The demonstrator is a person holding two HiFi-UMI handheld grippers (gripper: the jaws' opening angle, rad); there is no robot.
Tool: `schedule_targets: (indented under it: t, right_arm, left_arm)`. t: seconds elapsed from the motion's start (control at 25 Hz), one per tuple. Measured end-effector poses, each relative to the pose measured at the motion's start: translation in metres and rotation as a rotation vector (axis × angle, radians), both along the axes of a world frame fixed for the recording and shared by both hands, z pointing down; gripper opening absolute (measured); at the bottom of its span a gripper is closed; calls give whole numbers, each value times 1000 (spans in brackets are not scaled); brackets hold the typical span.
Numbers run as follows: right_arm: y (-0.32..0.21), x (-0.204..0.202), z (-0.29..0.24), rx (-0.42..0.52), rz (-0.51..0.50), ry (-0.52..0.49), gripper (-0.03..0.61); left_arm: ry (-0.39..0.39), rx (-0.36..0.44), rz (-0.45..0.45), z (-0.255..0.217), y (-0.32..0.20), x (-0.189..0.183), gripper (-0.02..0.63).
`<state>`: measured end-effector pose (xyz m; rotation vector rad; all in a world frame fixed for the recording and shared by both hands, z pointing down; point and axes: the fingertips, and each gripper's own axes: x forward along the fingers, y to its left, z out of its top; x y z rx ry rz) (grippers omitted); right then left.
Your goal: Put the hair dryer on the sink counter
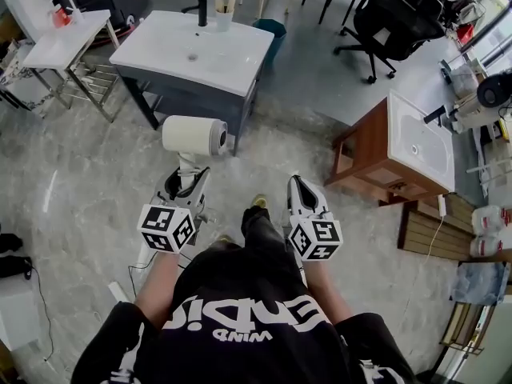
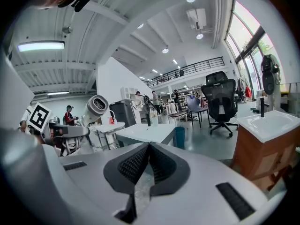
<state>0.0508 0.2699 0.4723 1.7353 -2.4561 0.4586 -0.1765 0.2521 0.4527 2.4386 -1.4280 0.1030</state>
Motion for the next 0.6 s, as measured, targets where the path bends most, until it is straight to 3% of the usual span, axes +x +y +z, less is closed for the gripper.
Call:
schedule_targets:
  t: [0.6]
  right_arm:
    - [-69, -16, 12, 6, 10, -37, 25]
  left_arm:
    - [-10, -11, 25, 7, -63, -7, 218]
